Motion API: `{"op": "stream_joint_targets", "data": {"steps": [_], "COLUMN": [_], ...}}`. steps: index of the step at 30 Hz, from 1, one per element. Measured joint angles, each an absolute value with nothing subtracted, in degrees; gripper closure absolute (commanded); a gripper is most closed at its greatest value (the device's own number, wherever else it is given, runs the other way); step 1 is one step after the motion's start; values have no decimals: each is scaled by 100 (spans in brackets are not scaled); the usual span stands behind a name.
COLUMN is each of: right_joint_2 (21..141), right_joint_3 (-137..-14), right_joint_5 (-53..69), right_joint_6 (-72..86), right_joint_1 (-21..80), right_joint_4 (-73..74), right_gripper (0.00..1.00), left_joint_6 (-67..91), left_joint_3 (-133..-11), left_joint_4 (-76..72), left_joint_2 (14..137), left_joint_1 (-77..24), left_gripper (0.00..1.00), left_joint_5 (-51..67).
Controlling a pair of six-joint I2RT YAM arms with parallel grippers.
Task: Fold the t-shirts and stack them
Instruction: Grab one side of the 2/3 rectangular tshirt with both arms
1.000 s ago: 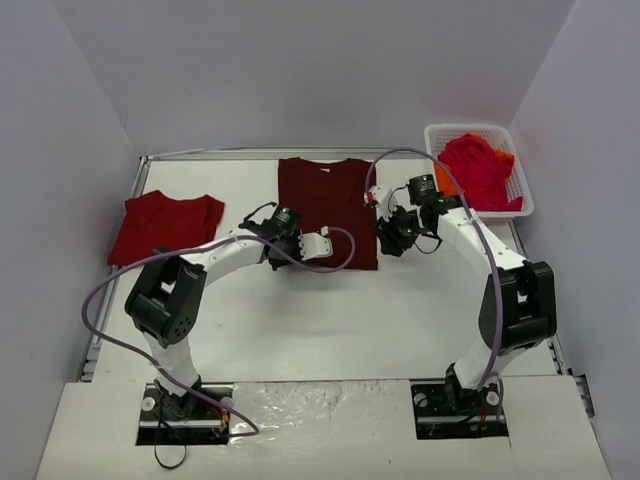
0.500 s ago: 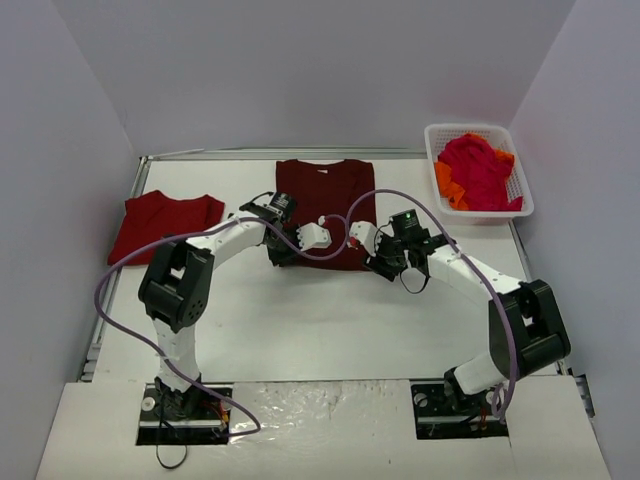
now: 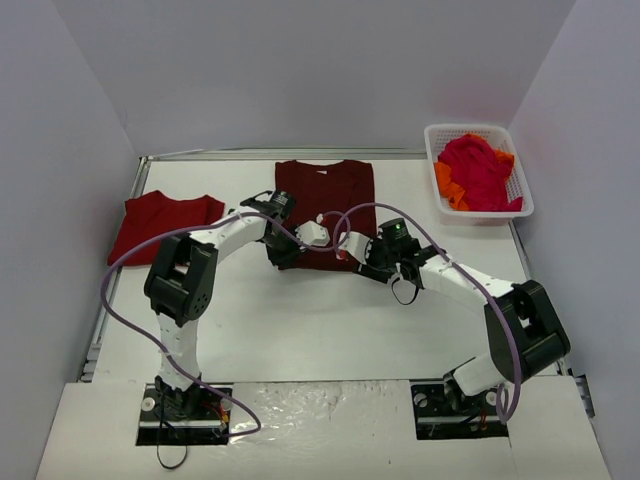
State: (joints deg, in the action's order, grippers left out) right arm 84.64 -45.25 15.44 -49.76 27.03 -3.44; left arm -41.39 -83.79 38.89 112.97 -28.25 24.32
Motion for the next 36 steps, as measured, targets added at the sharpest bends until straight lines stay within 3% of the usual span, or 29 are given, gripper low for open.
{"op": "stream_joint_targets", "data": {"steps": [22,25,29,31,36], "right_joint_2": [9242,9301,9435,9509,9570], "right_joint_3": [-4285,-4285,-4294,-4311,-4372], "right_joint_5": [801,766,733,716,676], "right_joint_6": [-5448,-5461,-5463,-5474,-5448], "right_joint_1": [3162,3155,3153,3151,3148], "right_joint_4": [-1190,-1323,-1424,-1455,-1466], "right_gripper": [54,59,90,100,100], "left_joint_6": [-4027,-4027,-4027,-4027,-4023], "left_joint_3": [-8488,-8488,-8488,-8488,-8488], "left_joint_4": [4053,4056,4058,4058,4051], "left_joint_2": [11358,11358,11358,11358,11358], "left_joint_1": [-2714,-2703,-2700,-2698,-2687], "left_gripper": [98,98,98,98,98], "left_joint_5": [2655,2657,2657,2657,2661]}}
